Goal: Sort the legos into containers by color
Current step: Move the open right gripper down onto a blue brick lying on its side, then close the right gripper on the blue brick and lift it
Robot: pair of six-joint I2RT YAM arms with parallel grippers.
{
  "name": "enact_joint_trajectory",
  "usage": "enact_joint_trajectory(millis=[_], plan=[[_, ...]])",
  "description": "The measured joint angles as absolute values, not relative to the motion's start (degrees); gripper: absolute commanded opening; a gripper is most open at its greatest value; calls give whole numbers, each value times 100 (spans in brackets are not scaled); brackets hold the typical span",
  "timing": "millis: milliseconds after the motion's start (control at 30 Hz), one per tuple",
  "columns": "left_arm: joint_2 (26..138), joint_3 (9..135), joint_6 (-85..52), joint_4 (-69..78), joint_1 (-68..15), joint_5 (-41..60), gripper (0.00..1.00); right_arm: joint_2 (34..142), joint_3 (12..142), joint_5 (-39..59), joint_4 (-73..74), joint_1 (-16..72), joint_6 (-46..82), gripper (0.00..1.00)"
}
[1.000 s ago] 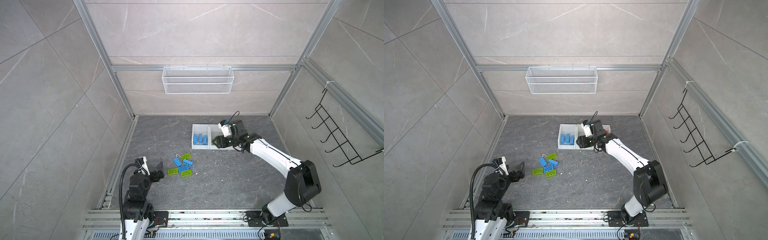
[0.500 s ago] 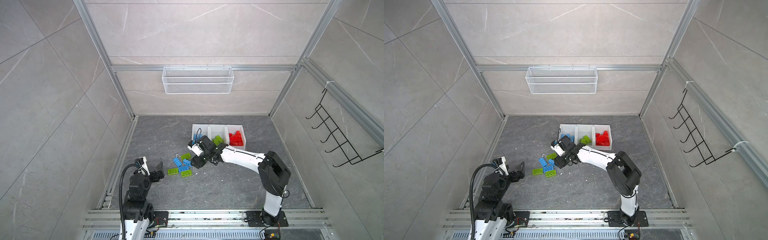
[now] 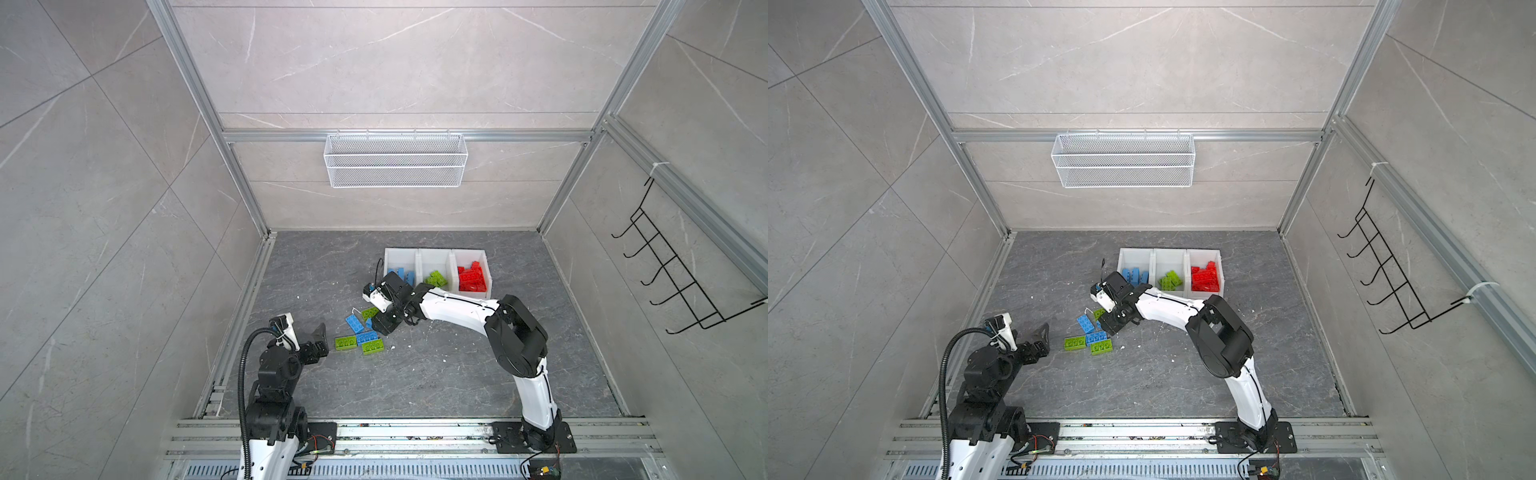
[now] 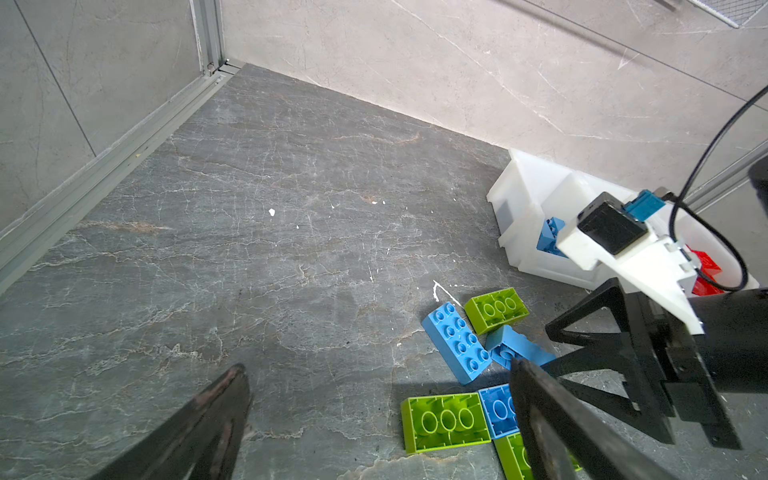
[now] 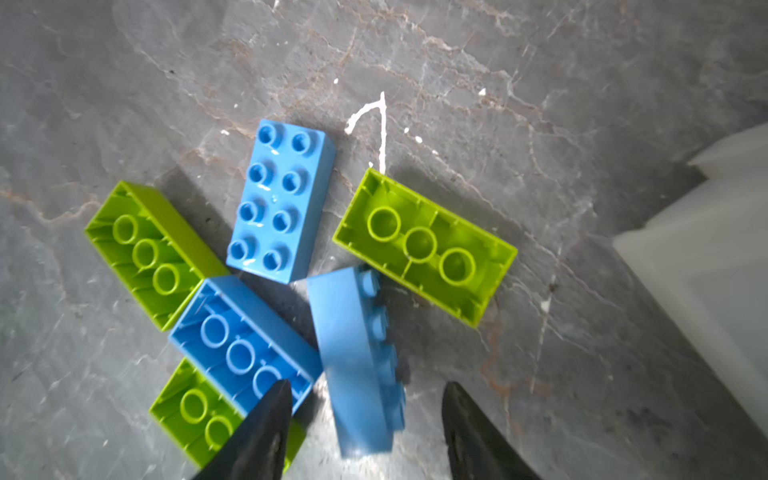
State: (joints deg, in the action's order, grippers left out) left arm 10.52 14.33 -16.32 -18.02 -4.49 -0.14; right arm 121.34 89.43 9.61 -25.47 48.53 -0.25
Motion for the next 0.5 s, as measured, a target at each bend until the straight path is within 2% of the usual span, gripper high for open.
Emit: enact_joint_trajectory(millis=[200, 500], plan=[[1057, 1433, -1632, -1800, -449, -21, 100, 12414, 9109, 742, -2569, 4853, 30, 49], [1194, 1433, -1653, -1791, -449, -102, 100, 12477, 8976, 687, -2305, 4851, 193, 31]])
